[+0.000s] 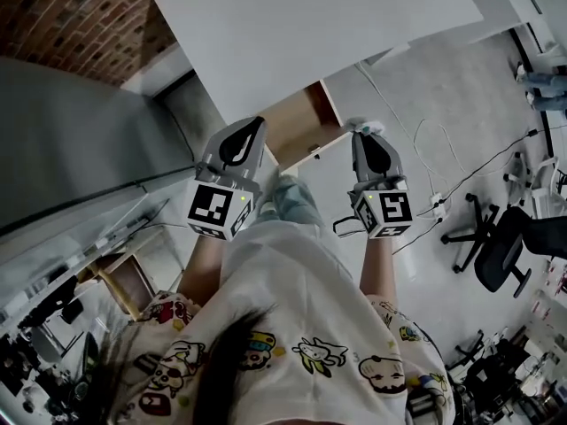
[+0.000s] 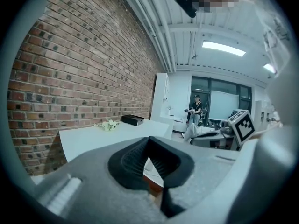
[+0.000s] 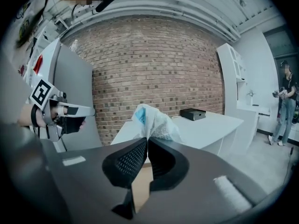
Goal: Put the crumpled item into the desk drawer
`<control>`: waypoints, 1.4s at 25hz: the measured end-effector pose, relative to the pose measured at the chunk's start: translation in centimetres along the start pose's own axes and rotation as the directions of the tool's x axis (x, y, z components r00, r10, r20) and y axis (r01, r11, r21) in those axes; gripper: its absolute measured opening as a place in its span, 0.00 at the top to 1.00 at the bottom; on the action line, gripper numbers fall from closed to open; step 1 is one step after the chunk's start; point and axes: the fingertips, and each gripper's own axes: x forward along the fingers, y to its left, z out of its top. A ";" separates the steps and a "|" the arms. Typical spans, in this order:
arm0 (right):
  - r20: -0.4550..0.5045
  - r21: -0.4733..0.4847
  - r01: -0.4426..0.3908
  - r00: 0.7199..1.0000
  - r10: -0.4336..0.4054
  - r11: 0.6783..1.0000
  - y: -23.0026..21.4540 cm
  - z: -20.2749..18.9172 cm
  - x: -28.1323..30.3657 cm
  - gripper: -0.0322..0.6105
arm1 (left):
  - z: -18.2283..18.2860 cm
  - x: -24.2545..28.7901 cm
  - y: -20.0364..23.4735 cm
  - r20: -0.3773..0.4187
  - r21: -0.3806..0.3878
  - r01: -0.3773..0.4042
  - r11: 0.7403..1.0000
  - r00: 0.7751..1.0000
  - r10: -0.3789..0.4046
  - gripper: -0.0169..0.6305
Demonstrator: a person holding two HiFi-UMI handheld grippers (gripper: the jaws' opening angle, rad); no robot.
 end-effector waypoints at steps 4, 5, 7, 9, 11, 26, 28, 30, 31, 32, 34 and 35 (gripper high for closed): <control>-0.001 0.002 -0.006 1.000 0.006 1.000 -2.3 0.8 2.0 0.93 | 0.8 3.0 0.5 -0.007 0.005 -0.001 1.000 1.000 0.001 0.98; -0.003 0.003 -0.008 1.000 0.008 1.000 -2.8 0.9 2.5 0.93 | 0.9 3.6 0.7 -0.010 0.007 -0.001 1.000 1.000 0.001 0.98; -0.009 0.005 -0.016 1.000 0.016 1.000 -3.4 1.0 3.5 0.93 | 1.1 4.8 1.2 -0.015 0.007 0.000 1.000 1.000 0.000 0.98; -0.020 0.002 -0.021 1.000 0.021 1.000 -3.9 1.1 4.3 0.93 | 1.1 5.9 1.4 -0.023 0.002 0.004 1.000 1.000 -0.004 0.98; -0.030 0.003 -0.020 0.999 0.020 1.000 -4.4 1.0 4.9 0.93 | 0.8 6.8 1.6 -0.034 -0.003 0.013 1.000 0.999 -0.013 0.98; -0.106 0.000 0.021 0.994 -0.021 1.000 -5.7 -1.0 7.2 0.93 | -3.0 9.9 2.3 -0.128 -0.043 0.107 0.993 0.985 -0.111 0.98; -0.122 0.009 0.028 0.992 -0.027 1.000 -5.9 -2.0 7.6 0.93 | -3.9 10.0 2.3 -0.145 -0.047 0.115 0.992 0.982 -0.121 0.98; -0.142 0.021 0.037 0.989 -0.034 0.999 -6.0 -3.2 8.1 0.93 | -5.0 10.1 2.5 -0.162 -0.054 0.122 0.991 0.978 -0.130 0.98; -0.153 0.025 0.039 0.988 -0.035 0.999 -5.9 -3.8 8.4 0.93 | -5.7 10.1 2.7 -0.169 -0.059 0.126 0.990 0.976 -0.134 0.98; -0.164 0.026 0.038 0.986 -0.033 0.999 -5.7 -4.4 8.8 0.93 | -6.4 10.1 2.8 -0.177 -0.064 0.129 0.990 0.974 -0.139 0.98; -0.178 0.023 0.028 0.984 -0.023 0.999 -5.5 -5.5 9.6 0.93 | -7.9 10.3 3.0 -0.197 -0.075 0.136 0.988 0.969 -0.148 0.98; -0.183 0.022 0.021 0.983 -0.017 1.000 -5.4 -5.9 10.0 0.93 | -8.6 10.5 3.0 -0.207 -0.079 0.141 0.987 0.966 -0.155 0.98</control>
